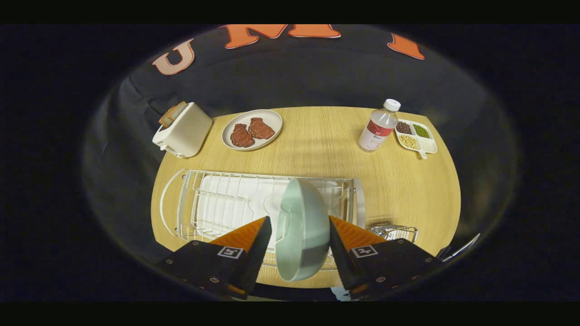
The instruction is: Take the plate from the dish rack, then take the spoon from the basket and place it into the plate.
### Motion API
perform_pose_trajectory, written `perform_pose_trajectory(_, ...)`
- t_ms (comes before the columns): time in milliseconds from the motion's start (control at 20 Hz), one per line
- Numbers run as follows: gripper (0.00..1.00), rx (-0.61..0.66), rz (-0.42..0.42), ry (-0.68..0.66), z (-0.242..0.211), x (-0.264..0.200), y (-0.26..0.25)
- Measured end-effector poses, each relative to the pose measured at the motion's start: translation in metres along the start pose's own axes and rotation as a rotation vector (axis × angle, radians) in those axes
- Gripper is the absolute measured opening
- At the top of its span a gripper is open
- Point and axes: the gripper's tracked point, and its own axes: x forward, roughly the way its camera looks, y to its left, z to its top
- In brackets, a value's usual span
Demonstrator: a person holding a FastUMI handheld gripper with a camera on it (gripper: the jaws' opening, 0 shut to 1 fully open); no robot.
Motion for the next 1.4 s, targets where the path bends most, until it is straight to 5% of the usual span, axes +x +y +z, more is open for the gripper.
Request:
perform_pose_trajectory(300, 0.54, -0.019, -0.061, 0.085, -0.023, 0.016, 0.002)
perform_pose_trajectory(350, 0.42, -0.011, -0.089, 0.11, -0.029, 0.016, -0.002)
perform_pose_trajectory(450, 0.37, -0.005, -0.099, 0.115, -0.03, 0.013, -0.001)
perform_pose_trajectory(900, 0.34, 0.059, -0.196, -0.017, -0.002, -0.024, -0.021)
perform_pose_trajectory(1000, 0.28, 0.1, -0.154, -0.027, -0.002, -0.035, -0.016)
perform_pose_trajectory(1400, 0.28, 0.161, -0.093, -0.058, -0.023, -0.069, -0.031)
